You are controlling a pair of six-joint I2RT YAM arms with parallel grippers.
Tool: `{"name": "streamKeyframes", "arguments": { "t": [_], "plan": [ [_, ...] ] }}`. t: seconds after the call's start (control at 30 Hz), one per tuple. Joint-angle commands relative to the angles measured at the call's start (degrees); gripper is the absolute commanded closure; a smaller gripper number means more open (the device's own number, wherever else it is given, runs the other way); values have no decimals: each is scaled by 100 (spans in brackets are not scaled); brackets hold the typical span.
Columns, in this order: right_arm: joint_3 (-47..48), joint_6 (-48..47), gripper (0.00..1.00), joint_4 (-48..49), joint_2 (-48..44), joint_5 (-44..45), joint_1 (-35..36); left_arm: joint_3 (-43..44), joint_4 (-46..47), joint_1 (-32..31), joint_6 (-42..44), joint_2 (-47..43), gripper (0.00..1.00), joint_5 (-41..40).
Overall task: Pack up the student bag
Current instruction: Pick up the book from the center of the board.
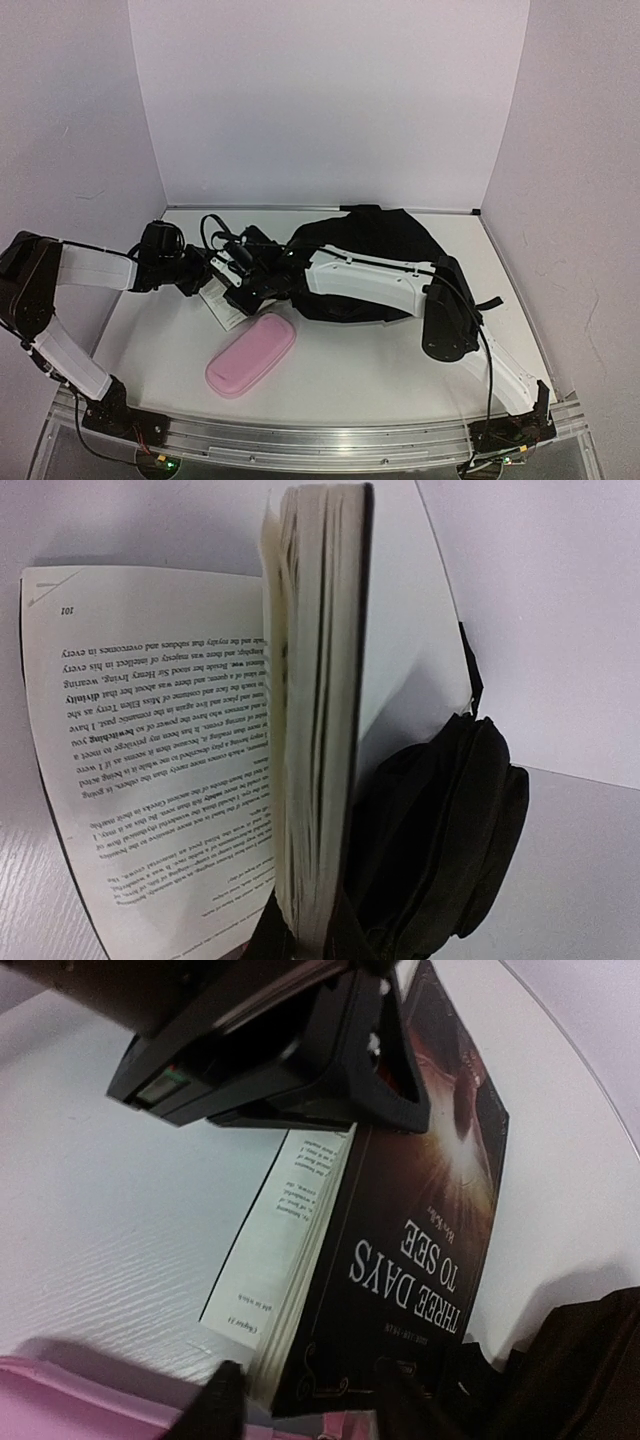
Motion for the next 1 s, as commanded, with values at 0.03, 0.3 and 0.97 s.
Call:
{"name": "streamKeyframes", "arguments": {
  "t": [0.03,0.3,0.97],
  "plan": [
    [-36,829,11,-232,-1434,-1310,-340,414,-377,-1,922,-1117,100,-224],
    [-1075,1363,2,-228,-2957,-2535,-1309,1065,-985,-2,2149,-1953,100,812],
    [-2860,2586,2,319,-3500,-5838,-2421,1998,-621,-838,3078,-1906,100,3616]
  ]
}}
